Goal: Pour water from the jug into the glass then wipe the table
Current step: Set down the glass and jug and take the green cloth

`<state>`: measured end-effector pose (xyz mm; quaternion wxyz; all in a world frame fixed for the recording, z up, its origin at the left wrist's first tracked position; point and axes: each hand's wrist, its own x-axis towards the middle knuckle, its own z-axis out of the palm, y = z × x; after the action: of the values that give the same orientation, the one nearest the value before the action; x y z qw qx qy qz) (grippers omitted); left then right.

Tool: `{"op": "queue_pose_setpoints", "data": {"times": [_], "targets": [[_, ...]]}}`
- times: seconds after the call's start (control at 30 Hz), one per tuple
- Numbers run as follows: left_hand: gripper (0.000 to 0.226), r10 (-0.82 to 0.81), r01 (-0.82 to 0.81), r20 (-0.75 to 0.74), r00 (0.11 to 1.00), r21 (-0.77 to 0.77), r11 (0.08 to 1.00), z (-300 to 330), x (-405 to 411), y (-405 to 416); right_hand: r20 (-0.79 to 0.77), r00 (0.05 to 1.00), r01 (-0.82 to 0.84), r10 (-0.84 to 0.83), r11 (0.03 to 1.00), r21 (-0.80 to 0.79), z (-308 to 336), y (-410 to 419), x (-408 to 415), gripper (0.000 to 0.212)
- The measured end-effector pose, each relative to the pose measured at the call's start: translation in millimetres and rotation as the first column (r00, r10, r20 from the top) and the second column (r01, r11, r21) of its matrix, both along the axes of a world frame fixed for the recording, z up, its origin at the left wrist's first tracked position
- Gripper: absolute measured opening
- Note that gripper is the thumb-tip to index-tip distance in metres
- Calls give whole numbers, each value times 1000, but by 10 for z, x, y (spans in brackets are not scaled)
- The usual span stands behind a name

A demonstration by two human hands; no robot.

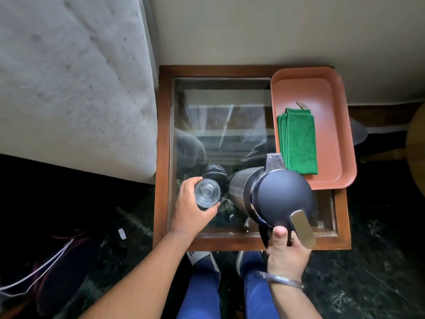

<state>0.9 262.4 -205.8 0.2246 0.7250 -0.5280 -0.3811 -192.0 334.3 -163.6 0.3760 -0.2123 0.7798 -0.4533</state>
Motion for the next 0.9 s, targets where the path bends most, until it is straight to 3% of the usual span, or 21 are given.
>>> {"op": "queue_pose_setpoints", "data": {"times": [0.07,0.13,0.27,0.37,0.47,0.57,0.73,0.83,0.9], "targets": [[77,2,-2,17,1000,2,1000,1,-13,7,-7,999,-35,35,999,20,64,-4,2,91],[82,-28,26,49,998,27,999,28,-8,5,-19,983,-180,181,983,19,163,53,-65,89],[112,-198,190,93,976,92,978,229,49,-85,-34,851,-522,524,851,50,234,306,-449,62],[101,-213,211,93,973,37,977,370,131,-322,-162,831,-511,532,846,154,260,206,-910,60],[85,-221,217,168,961,42,975,274,247,-657,-337,777,-476,532,846,239,260,-350,-1237,46],[80,-340,327,280,898,93,941,-38,325,-996,-455,640,-509,619,786,352,-27,-1111,-1476,74],[82,-465,504,572,676,103,858,-691,435,-1408,-504,327,-537,799,596,597,-769,-2184,-1480,92],[87,-457,527,638,620,94,845,-912,512,-1435,-474,217,-511,854,513,690,-1070,-2352,-1358,88],[91,-453,519,647,613,101,848,-1075,529,-1450,-516,186,-472,836,537,700,-1280,-2351,-1303,76]]}}
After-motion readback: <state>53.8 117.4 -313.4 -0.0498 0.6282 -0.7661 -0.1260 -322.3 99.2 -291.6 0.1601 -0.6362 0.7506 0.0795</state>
